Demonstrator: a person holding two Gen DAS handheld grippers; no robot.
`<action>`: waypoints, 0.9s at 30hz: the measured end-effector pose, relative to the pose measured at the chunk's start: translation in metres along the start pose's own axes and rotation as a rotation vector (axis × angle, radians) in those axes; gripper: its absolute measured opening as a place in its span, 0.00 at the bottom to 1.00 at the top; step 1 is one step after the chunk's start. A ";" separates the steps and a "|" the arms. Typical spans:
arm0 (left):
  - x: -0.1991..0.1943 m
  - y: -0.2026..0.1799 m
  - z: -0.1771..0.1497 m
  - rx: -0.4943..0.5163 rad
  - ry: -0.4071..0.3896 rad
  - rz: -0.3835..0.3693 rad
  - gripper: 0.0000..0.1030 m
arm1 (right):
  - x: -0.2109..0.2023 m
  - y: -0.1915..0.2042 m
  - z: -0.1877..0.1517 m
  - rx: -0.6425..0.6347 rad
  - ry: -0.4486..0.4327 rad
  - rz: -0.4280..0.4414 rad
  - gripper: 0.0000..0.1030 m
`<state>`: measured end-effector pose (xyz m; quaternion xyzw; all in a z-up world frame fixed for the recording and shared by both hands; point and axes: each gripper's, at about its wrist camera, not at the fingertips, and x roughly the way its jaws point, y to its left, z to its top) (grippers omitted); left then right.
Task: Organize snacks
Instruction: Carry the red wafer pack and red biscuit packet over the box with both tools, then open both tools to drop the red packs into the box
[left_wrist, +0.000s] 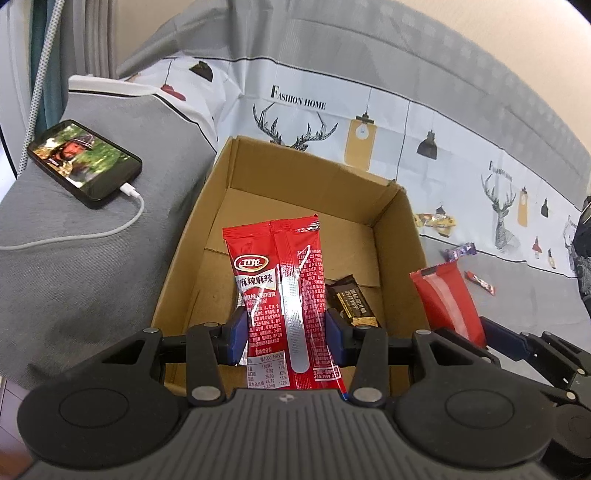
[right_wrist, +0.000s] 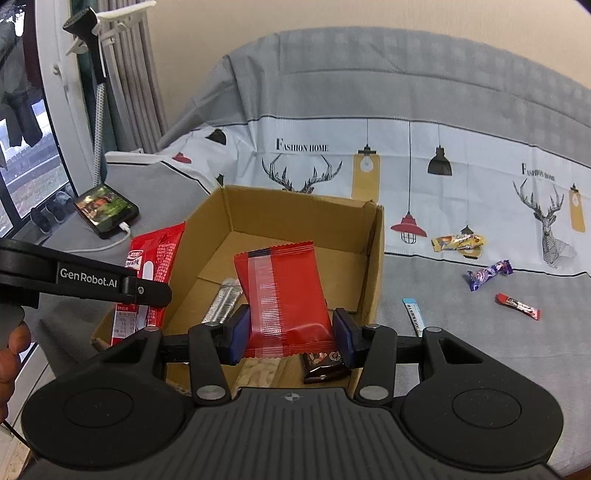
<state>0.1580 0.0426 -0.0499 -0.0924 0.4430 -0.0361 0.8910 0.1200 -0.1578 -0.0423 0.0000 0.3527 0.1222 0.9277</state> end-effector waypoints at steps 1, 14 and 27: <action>0.004 0.000 0.001 0.001 0.004 0.002 0.47 | 0.004 -0.001 0.001 0.001 0.005 -0.001 0.48; 0.051 0.002 0.015 0.012 0.062 0.030 0.47 | 0.054 -0.007 0.003 0.009 0.072 -0.004 0.48; 0.087 0.010 0.019 0.010 0.121 0.065 0.47 | 0.090 -0.006 0.006 0.017 0.128 0.009 0.48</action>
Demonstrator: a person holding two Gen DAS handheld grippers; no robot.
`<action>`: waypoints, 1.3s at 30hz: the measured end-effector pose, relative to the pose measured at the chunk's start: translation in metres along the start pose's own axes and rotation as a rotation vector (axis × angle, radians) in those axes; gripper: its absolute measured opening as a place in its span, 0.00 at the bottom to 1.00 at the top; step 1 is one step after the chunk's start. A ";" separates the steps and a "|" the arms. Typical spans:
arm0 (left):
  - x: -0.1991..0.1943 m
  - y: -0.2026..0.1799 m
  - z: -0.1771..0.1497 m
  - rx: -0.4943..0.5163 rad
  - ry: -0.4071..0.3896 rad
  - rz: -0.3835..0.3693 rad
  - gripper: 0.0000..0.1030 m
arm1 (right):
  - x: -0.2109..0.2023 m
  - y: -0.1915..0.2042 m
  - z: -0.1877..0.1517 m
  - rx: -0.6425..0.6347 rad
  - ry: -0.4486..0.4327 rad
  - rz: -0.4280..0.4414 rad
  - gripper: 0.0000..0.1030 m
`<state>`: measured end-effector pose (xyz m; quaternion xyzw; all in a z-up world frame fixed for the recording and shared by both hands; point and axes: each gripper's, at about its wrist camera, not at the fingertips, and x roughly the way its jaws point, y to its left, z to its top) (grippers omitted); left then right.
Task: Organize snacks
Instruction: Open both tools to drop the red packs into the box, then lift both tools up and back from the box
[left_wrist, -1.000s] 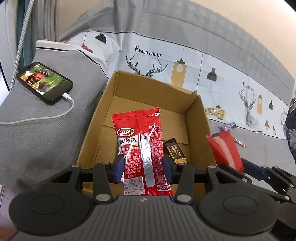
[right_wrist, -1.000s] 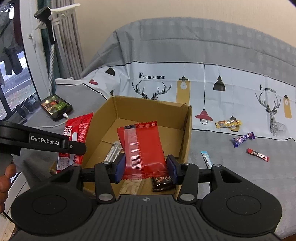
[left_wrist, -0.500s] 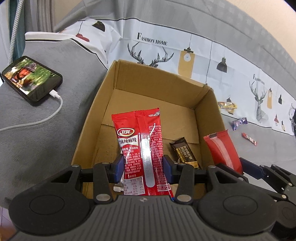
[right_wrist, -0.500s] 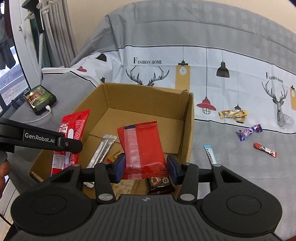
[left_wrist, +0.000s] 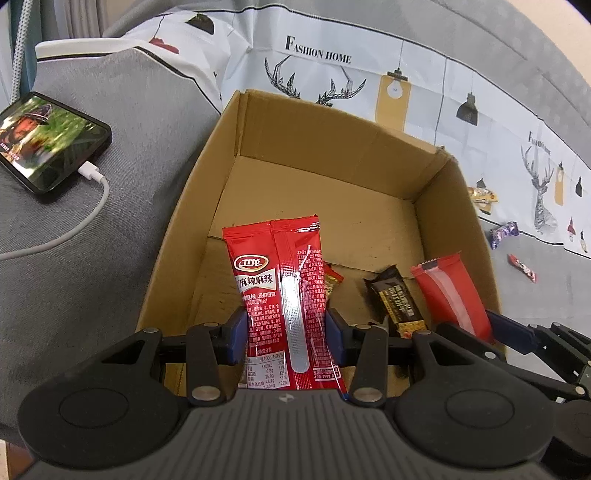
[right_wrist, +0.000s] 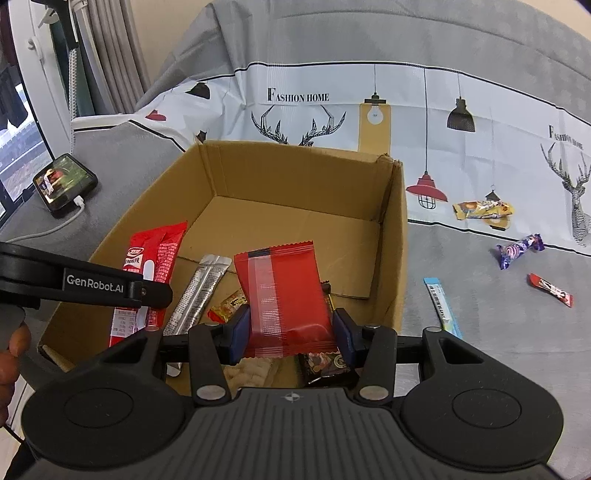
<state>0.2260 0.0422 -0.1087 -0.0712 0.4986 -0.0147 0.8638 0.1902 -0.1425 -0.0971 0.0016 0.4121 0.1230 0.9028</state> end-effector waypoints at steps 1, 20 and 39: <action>0.003 0.001 0.001 -0.001 0.004 0.004 0.48 | 0.002 0.001 0.001 0.001 0.003 0.001 0.48; -0.046 -0.001 -0.047 0.015 -0.054 0.131 1.00 | -0.042 0.009 -0.013 0.049 0.031 0.017 0.89; -0.150 -0.030 -0.129 0.025 -0.212 0.168 1.00 | -0.157 0.026 -0.072 0.000 -0.132 -0.032 0.95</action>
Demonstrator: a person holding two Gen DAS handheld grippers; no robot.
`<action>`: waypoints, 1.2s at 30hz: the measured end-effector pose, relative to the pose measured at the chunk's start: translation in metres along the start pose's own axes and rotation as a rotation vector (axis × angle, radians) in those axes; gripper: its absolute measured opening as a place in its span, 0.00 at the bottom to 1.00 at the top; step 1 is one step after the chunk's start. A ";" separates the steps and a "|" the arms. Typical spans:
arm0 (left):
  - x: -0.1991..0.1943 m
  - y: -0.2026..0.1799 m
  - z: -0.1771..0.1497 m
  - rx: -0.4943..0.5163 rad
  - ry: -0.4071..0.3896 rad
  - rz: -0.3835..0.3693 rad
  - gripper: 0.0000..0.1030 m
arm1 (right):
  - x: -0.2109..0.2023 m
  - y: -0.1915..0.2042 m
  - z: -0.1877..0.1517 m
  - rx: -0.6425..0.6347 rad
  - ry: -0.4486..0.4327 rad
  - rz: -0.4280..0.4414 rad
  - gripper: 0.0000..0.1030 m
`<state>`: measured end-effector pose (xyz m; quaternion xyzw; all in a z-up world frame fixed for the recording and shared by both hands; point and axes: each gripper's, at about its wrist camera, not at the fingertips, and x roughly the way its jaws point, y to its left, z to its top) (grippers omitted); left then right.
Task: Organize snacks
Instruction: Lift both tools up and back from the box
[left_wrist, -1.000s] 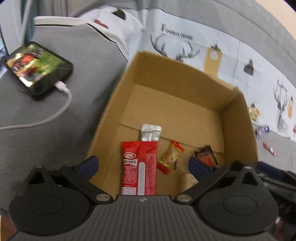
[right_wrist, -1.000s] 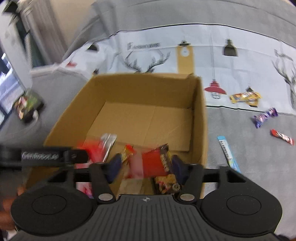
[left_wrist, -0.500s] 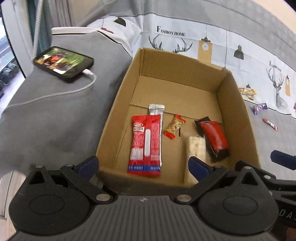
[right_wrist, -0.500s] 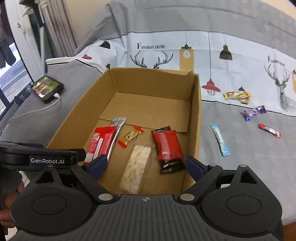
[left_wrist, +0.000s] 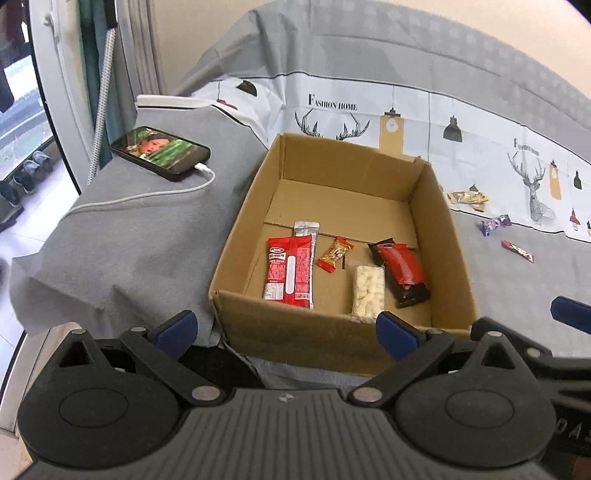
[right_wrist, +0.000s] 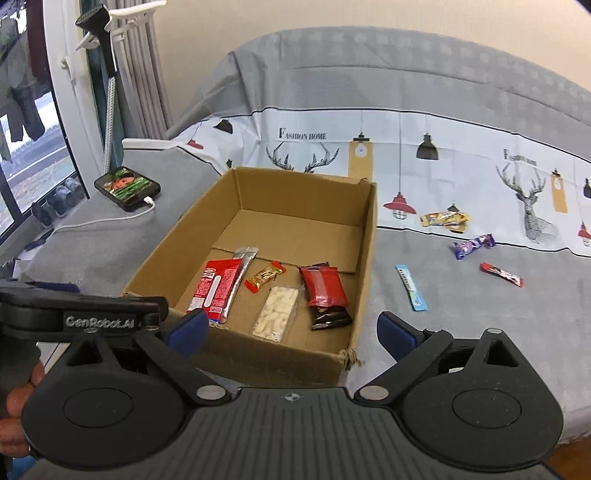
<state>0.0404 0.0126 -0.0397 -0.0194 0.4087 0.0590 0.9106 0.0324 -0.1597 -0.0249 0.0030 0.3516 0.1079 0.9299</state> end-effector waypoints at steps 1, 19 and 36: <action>-0.005 -0.001 -0.003 0.001 -0.007 0.002 1.00 | -0.004 -0.001 -0.002 0.002 -0.006 -0.002 0.95; -0.054 -0.005 -0.021 -0.002 -0.096 0.006 1.00 | -0.059 0.001 -0.022 -0.028 -0.126 -0.001 0.97; -0.049 -0.007 -0.022 0.011 -0.075 0.000 1.00 | -0.056 -0.002 -0.024 -0.006 -0.112 -0.005 0.98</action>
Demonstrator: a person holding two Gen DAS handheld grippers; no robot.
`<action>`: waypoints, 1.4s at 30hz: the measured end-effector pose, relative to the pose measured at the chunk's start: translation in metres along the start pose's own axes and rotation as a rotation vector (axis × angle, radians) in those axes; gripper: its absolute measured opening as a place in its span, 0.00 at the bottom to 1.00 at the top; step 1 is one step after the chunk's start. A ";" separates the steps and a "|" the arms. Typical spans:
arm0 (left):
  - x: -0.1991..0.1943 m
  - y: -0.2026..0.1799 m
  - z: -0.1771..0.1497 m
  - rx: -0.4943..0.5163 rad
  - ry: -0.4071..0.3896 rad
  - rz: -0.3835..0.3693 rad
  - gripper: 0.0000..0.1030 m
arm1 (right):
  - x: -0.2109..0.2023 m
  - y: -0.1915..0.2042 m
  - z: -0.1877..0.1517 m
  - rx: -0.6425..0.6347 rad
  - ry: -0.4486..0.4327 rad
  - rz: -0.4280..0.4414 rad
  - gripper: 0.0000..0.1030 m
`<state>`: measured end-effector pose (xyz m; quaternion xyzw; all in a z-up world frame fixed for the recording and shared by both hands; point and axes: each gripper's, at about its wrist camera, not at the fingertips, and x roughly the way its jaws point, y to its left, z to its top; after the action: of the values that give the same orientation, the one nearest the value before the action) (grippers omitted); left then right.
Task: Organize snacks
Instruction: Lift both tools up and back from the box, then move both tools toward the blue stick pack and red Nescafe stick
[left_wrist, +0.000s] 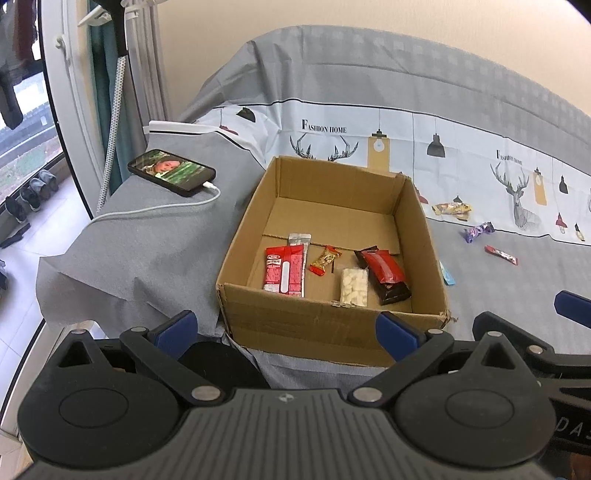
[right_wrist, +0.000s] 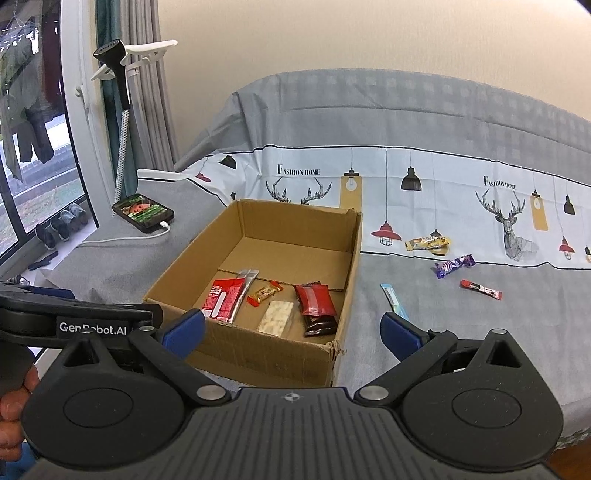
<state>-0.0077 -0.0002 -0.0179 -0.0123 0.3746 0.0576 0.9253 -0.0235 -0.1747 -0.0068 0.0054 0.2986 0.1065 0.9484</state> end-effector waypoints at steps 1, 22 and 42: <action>0.001 -0.001 0.000 0.001 0.001 0.000 1.00 | 0.000 0.000 0.000 0.001 0.002 0.000 0.98; 0.010 -0.008 0.001 0.027 0.035 0.003 1.00 | 0.007 -0.008 -0.001 0.028 0.022 0.002 0.98; 0.018 -0.027 0.006 0.100 0.050 0.027 1.00 | 0.014 -0.032 -0.006 0.116 0.031 -0.001 0.98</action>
<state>0.0125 -0.0250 -0.0270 0.0375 0.4003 0.0508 0.9142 -0.0090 -0.2038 -0.0219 0.0586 0.3187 0.0884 0.9419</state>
